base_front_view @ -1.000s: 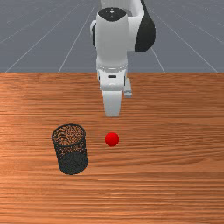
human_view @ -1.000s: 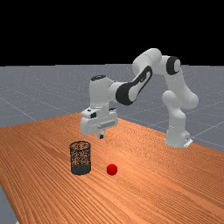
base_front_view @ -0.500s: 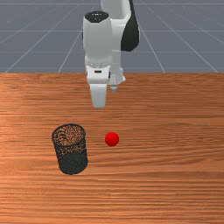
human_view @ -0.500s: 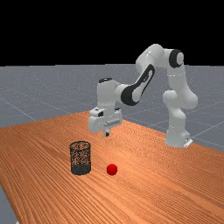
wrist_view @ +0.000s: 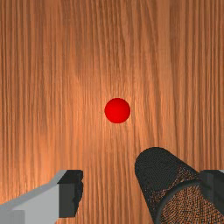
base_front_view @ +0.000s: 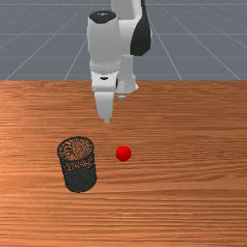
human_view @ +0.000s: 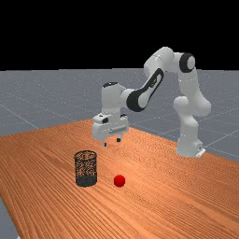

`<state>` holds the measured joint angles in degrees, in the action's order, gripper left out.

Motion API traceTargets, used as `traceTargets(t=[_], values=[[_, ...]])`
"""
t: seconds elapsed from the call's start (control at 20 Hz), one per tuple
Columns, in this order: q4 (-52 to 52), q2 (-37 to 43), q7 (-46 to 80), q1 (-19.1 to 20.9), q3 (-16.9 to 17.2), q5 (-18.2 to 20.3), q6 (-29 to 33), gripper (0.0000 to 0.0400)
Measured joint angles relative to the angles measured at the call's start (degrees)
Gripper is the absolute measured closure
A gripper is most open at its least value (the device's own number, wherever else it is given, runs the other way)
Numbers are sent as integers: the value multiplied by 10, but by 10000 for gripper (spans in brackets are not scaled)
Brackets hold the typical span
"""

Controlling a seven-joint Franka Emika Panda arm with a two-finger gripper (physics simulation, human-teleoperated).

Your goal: Put the ball into the container

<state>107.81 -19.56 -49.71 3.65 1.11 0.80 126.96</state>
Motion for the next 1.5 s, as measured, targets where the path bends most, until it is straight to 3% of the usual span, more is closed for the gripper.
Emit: traceTargets(t=[0.1, 0.35, 0.75, 1.15, 1.5], values=[[-38, -21, -6, 0, -1, -2, -37, 2], [-34, -38, -7, 0, -1, -1, -9, 0], [-177, -126, -8, 1, -3, 2, -64, 0], [-30, -36, -15, 8, 0, 3, -5, 0], [-27, -46, -17, 9, 0, 1, -8, 0]])
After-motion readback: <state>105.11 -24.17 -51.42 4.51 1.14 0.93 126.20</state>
